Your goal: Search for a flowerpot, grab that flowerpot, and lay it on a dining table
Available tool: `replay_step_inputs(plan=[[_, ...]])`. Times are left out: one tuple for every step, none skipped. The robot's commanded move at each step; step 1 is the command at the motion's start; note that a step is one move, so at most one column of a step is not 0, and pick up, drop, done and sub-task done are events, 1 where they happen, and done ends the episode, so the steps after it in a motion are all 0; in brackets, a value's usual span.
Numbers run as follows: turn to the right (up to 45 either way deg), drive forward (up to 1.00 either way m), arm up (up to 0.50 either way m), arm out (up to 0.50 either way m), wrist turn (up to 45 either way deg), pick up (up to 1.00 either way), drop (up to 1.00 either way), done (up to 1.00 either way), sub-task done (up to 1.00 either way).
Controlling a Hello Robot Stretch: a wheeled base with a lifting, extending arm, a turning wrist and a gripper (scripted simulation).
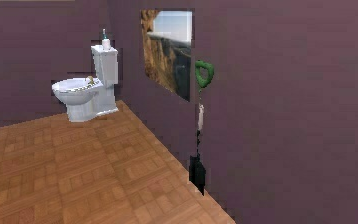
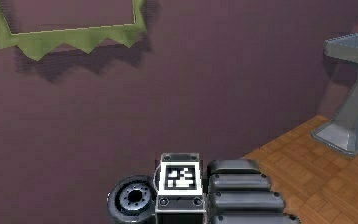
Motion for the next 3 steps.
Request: replay_step_inputs(plan=[[-45.0,0.00,0.00,0.00,0.0,0.00,0.00,0.00,0.00],[-45.0,0.00,0.00,0.00,0.0,0.00,0.00,0.00,0.00],[-39.0,0.00,0.00,0.00,0.0,0.00,0.00,0.00,0.00]])
